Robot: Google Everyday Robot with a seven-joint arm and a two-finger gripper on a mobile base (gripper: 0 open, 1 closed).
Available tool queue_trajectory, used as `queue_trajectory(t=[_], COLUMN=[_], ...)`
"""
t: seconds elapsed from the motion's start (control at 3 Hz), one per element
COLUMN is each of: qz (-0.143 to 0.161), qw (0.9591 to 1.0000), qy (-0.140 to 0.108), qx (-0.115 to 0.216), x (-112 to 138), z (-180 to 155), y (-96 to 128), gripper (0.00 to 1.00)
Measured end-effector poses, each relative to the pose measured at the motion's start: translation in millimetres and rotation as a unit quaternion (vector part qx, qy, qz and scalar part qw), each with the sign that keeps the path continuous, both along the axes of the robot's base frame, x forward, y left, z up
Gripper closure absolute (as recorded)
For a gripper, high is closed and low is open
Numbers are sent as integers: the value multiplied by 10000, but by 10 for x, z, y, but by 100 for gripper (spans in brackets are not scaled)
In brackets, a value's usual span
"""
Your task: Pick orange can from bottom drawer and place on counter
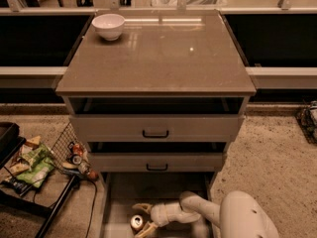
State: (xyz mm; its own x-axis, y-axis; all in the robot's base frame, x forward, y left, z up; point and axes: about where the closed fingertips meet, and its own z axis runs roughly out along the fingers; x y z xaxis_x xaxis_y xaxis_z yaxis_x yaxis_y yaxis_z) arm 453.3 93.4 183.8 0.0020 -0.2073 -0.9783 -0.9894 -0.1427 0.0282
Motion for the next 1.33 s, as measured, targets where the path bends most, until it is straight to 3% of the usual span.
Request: queue_trajectory(t=[0.33,0.67,1.0,1.33], qz=[71,-34,-447,-805], qw=[9999,9992,9968,9929], qy=[122,395,657,875], qx=[1,8,-75,-74], x=[-107,-138,-4,45], z=[15,73,437,1168], y=[50,80,-73,-453], gripper=[49,72,95,100])
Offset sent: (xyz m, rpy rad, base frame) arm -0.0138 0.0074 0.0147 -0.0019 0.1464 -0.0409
